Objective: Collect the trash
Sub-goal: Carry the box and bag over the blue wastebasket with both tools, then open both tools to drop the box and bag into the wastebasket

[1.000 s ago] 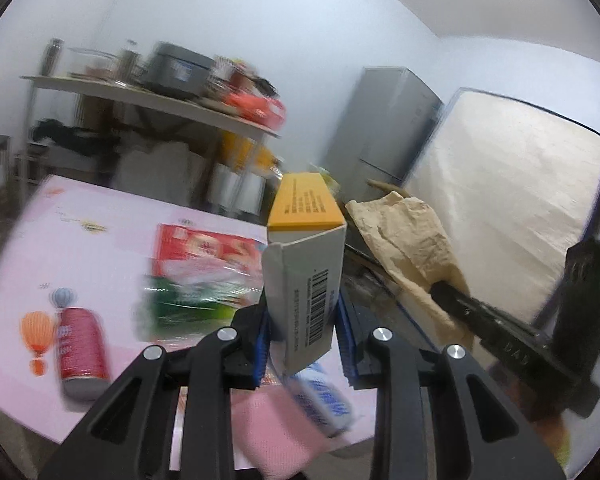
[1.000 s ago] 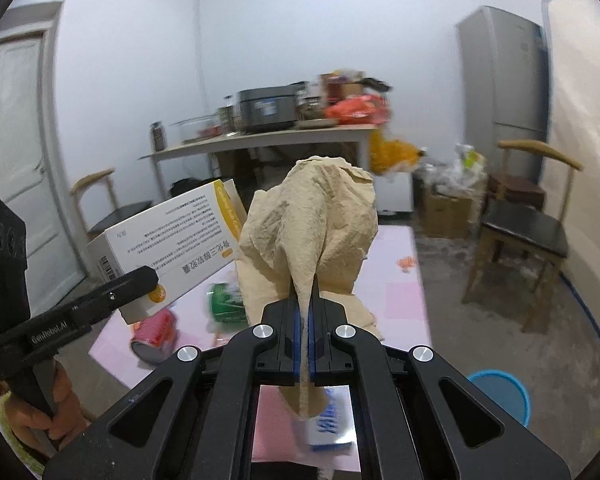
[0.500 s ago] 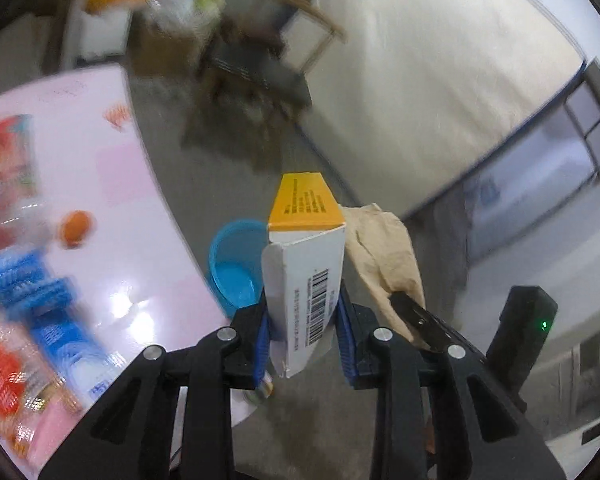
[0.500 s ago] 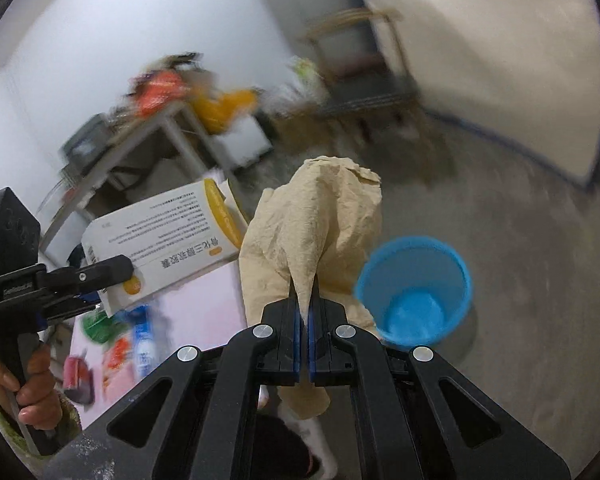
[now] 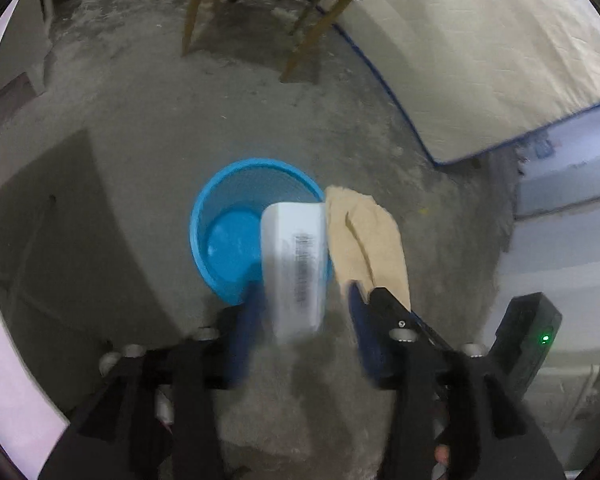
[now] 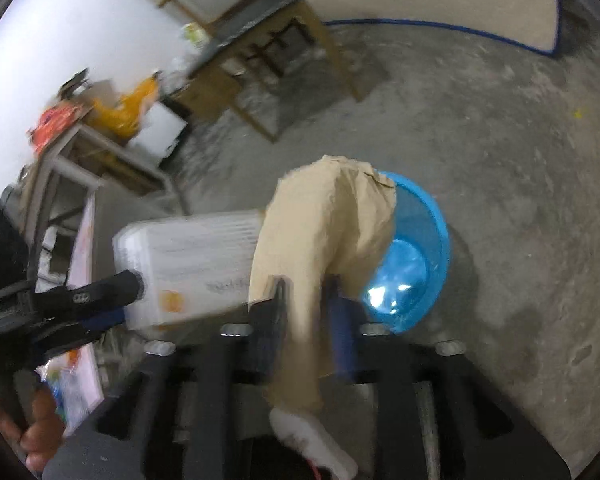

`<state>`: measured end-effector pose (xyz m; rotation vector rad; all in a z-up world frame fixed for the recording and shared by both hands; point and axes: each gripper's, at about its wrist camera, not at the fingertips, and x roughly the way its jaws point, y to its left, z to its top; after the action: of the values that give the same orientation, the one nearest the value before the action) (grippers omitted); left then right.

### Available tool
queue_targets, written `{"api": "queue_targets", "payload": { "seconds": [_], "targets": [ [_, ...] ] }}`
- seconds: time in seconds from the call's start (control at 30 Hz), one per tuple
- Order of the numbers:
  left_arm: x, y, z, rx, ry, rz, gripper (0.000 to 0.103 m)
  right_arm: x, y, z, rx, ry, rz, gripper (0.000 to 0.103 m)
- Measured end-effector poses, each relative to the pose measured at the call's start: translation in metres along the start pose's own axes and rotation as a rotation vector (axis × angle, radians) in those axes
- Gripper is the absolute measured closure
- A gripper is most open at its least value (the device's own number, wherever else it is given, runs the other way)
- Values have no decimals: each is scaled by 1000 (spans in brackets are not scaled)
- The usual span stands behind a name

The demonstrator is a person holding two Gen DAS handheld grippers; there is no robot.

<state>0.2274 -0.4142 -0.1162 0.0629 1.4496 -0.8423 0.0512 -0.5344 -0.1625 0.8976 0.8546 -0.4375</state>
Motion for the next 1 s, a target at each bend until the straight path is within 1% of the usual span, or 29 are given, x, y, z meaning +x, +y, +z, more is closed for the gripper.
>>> {"api": "queue_targets", "payload": {
  "seconds": [0.03, 0.07, 0.17, 0.3, 0.5, 0.57, 0.7, 0.87, 0.93, 1.0],
  "targets": [
    [1, 2, 5, -16, -25, 17, 43, 4, -5, 2, 3, 0, -22, 53],
    [0, 3, 4, -22, -35, 19, 42, 11, -8, 4, 3, 5, -46, 53],
    [-10, 2, 3, -25, -39, -4, 41, 18, -17, 7, 15, 17, -58, 53],
    [-44, 2, -7, 10, -91, -2, 39, 7, -20, 2, -4, -19, -46, 52],
    [-109, 6, -30, 73, -224, 0, 32, 6, -25, 5, -24, -44, -16, 50],
    [-134, 8, -43, 104, -281, 12, 29, 4, -24, 6, -33, -54, 1, 50],
    [-178, 20, -71, 139, -375, 46, 21, 15, -17, 15, -58, -50, -9, 49],
    [-225, 48, -125, 127, -440, 32, 12, 38, -9, 29, -73, -27, -23, 47],
    [-238, 60, -145, 116, -466, 24, 6, 34, -13, 33, -43, -44, 1, 44],
    [-252, 78, -174, 84, -508, 25, 6, 27, -21, 34, -7, -67, 15, 43]
  ]
}}
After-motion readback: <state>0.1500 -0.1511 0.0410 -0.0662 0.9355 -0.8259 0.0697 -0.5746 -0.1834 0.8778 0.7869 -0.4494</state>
